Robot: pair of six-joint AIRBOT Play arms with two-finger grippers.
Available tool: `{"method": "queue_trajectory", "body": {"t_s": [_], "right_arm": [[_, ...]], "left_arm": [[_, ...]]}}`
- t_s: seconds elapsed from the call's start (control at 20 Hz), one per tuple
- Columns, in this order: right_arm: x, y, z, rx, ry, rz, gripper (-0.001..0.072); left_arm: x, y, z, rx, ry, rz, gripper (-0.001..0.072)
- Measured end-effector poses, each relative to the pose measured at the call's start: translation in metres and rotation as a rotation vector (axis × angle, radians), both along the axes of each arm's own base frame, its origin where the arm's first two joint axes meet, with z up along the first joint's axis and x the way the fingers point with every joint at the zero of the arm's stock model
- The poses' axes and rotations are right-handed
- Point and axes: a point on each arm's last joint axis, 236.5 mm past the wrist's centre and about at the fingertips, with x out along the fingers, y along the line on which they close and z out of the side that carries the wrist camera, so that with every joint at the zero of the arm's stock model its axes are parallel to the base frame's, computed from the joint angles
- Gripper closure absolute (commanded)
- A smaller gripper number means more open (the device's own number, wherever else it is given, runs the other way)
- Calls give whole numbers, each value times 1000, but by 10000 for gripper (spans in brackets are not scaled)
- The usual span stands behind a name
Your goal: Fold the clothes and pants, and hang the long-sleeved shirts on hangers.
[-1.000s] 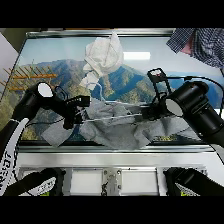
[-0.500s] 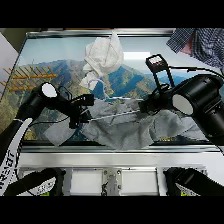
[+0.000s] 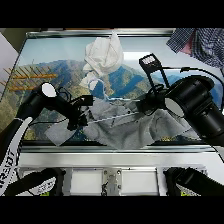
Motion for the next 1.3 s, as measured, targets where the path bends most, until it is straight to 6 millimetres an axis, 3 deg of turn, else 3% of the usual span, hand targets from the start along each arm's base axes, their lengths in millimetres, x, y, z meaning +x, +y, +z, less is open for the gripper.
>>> {"method": "queue_trajectory", "body": {"t_s": [0.25,0.45,0.9,1.3], "right_arm": [[8,-25,2,-33,-12,-96,689],[17,-20,6,-1,-49,-92,689],[5,53,13,130,-95,93,689],[-16,141,25,311,-146,287,689]], "left_arm": [[-11,-3,3,3,28,-35,688],[-16,-10,-4,8,42,-64,688],[-5,-16,-1,0,2,-60,688],[-4,-17,0,-5,0,-58,687]]}}
